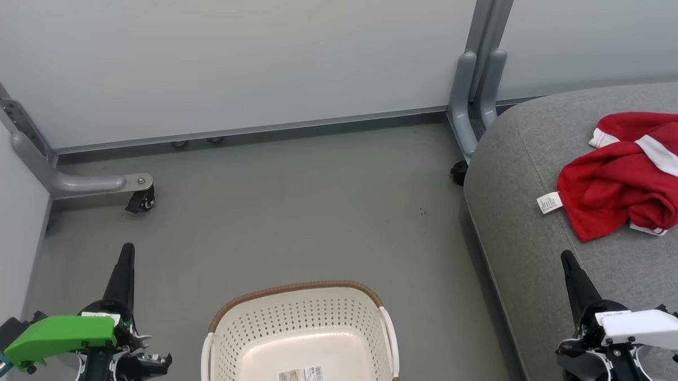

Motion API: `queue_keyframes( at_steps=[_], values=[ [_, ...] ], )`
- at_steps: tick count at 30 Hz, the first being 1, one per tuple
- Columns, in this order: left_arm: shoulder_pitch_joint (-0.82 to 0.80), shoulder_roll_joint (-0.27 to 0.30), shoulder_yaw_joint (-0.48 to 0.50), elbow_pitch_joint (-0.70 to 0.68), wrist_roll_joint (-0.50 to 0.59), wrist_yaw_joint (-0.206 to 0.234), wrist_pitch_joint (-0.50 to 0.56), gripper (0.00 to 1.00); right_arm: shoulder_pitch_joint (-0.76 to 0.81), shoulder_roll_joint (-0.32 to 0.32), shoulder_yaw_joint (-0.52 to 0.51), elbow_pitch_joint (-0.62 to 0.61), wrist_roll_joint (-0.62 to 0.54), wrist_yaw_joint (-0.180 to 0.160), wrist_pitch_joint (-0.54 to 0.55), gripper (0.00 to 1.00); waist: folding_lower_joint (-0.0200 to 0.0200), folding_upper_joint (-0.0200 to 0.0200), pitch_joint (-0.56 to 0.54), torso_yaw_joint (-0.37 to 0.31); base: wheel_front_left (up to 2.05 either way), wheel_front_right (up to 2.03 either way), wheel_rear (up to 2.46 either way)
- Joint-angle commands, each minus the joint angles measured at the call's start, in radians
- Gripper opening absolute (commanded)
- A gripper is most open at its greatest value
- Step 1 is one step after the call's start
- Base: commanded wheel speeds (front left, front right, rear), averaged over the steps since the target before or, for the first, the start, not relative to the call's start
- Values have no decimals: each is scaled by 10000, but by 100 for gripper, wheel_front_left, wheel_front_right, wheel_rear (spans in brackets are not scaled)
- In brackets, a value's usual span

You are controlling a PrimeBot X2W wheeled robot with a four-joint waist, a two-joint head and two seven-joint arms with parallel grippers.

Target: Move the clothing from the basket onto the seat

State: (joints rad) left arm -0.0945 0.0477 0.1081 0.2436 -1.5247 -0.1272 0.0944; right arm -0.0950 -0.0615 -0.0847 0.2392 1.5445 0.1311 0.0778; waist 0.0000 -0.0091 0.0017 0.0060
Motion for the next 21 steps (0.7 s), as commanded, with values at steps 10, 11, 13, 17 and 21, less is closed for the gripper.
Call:
queue_keyframes(
  at_steps=[10,11,13,17,21],
  values=[
    [-214,47,81,28,-851,-60,204,0,-162,-38,-134,54,790,-3,227,0,0,89,12,-52,0,0,0],
    [-217,47,84,29,-903,-61,224,0,-161,-37,-141,58,846,-4,251,0,0,90,13,-57,0,0,0],
    [-199,47,84,30,-892,-62,244,0,-157,-33,-146,62,846,-4,273,0,0,91,14,-61,0,0,0],
    [-194,47,83,28,-891,-61,242,0,-159,-24,-153,60,830,-4,265,0,0,91,14,-61,0,0,0],
    [-193,47,83,28,-891,-61,241,0,-160,-16,-162,61,817,-4,277,0,0,91,14,-61,0,0,0]
  ],
)
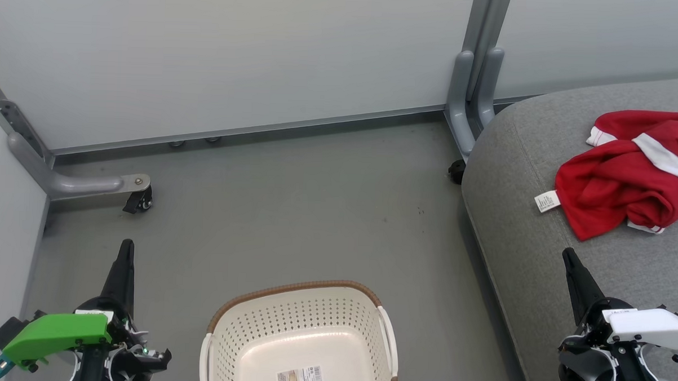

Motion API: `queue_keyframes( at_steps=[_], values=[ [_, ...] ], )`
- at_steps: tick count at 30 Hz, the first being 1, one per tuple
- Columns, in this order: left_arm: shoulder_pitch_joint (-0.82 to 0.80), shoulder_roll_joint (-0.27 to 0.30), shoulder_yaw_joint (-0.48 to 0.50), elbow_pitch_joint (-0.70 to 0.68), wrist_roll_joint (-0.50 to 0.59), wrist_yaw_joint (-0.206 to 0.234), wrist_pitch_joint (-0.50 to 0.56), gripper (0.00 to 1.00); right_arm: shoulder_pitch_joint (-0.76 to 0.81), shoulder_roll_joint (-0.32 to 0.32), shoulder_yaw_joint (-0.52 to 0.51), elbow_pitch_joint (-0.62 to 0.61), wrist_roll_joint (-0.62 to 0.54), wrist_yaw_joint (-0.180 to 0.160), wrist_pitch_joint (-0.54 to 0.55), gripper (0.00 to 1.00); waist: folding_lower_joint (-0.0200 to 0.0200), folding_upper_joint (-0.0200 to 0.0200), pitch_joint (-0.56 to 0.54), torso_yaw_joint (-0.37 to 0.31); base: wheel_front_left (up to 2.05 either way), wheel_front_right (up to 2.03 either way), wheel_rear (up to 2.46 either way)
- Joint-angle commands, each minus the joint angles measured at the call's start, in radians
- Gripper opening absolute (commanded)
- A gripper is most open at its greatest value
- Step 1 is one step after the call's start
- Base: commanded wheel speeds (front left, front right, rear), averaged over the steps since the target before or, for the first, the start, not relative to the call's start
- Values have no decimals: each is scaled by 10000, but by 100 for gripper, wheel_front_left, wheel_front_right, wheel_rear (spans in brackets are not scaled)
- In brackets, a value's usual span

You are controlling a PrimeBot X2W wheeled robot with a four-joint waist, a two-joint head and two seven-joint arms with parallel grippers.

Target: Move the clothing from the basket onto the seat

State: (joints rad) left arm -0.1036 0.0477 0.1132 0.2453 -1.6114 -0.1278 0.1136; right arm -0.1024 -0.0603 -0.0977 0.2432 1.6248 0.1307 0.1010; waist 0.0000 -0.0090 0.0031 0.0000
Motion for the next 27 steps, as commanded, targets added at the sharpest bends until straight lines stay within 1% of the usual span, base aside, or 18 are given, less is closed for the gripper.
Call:
queue_keyframes(
  at_steps=[1,27],
  values=[
    [-102,47,31,10,-26,-55,50,0,-85,-26,-34,20,10,0,47,0,0,90,0,0,0,0,0],
    [-102,47,27,9,-27,-55,48,0,-89,12,-80,24,-47,0,81,0,0,90,0,0,0,0,0]
  ],
)
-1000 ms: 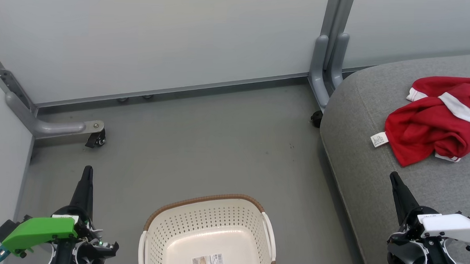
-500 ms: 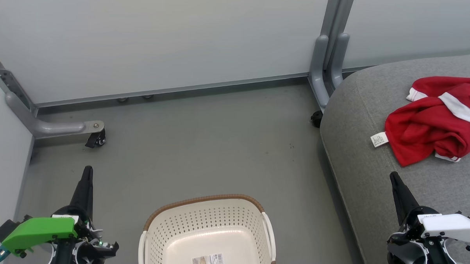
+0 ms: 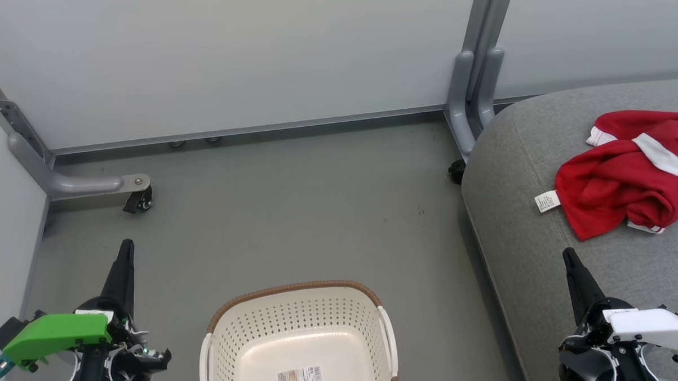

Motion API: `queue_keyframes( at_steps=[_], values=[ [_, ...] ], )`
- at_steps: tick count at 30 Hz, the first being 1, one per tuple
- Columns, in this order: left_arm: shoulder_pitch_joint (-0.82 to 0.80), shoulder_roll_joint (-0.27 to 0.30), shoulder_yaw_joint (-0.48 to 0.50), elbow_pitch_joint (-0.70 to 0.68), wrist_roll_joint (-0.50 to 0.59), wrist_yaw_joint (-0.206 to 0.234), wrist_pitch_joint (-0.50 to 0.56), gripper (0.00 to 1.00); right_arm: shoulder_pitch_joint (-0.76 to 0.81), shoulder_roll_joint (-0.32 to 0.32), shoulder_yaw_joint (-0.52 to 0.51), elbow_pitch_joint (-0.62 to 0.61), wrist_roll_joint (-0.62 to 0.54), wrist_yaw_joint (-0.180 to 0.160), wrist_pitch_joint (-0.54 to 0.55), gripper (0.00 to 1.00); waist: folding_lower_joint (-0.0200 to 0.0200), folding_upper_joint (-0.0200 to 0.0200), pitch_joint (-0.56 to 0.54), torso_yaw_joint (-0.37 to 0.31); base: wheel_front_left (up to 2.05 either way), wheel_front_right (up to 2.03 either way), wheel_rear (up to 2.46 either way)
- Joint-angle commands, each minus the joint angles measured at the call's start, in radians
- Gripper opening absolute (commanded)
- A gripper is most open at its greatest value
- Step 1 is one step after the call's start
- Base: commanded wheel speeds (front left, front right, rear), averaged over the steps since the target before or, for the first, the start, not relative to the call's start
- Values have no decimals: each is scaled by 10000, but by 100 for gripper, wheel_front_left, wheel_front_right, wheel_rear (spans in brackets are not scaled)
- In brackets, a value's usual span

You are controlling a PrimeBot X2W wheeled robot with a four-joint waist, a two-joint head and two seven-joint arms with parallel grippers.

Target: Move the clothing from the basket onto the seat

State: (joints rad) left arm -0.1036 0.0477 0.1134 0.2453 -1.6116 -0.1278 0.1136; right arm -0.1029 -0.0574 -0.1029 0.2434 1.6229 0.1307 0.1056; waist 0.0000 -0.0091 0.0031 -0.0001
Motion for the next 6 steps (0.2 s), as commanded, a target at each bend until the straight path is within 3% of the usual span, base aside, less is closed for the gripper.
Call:
queue_keyframes(
  at_steps=[1,6],
  values=[
    [-102,47,25,8,-25,-55,48,0,-85,-14,-30,22,-30,0,37,0,0,91,0,1,0,0,0],
    [-102,47,25,8,-25,-55,47,0,-85,-11,-39,23,-38,0,39,0,0,91,0,1,0,0,0]
  ],
)
